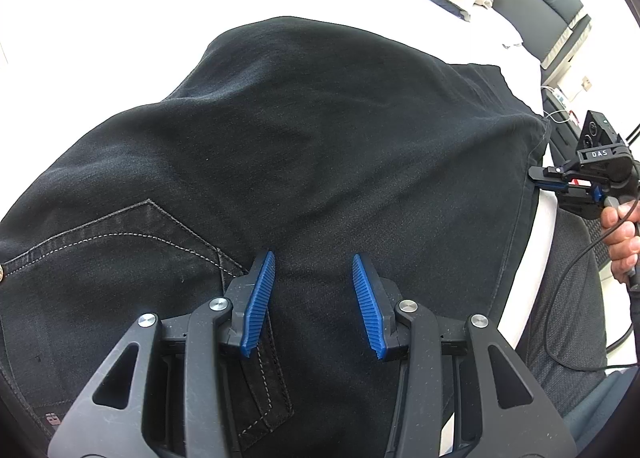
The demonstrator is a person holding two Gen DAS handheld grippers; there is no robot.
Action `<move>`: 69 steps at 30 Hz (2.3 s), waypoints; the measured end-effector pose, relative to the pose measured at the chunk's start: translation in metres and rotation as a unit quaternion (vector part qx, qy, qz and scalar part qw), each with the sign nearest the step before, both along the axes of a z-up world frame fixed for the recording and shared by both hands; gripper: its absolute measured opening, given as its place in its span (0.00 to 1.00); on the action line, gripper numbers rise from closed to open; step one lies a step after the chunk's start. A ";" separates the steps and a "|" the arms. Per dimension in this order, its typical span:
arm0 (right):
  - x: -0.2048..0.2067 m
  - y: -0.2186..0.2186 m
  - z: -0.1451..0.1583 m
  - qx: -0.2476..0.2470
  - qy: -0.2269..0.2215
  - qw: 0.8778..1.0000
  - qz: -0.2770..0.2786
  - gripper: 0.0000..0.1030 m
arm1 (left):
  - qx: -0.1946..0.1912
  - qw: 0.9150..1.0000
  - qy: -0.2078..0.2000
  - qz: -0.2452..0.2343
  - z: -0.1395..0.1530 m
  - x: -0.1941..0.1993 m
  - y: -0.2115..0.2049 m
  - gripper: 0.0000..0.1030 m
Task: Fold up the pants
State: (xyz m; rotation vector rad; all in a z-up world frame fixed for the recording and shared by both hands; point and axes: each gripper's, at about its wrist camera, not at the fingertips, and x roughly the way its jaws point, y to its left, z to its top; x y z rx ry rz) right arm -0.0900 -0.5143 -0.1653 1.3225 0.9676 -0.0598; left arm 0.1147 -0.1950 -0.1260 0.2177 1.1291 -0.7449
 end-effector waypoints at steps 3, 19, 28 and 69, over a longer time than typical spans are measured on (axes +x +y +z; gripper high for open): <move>-0.007 -0.002 0.003 -0.003 0.001 1.000 -0.003 0.04 | 0.003 1.000 -0.001 -0.002 0.001 -0.001 -0.001 0.38; -0.020 -0.005 0.000 0.000 0.028 1.000 -0.009 0.03 | 0.004 1.000 -0.004 0.000 0.004 -0.003 -0.004 0.38; -0.002 -0.005 0.071 -0.134 0.071 0.986 0.063 0.13 | 0.002 1.000 -0.007 0.002 0.003 -0.004 -0.006 0.39; 0.179 0.085 0.044 -0.062 -0.133 0.968 0.203 0.57 | -0.054 0.998 0.003 0.025 -0.003 0.006 0.038 0.40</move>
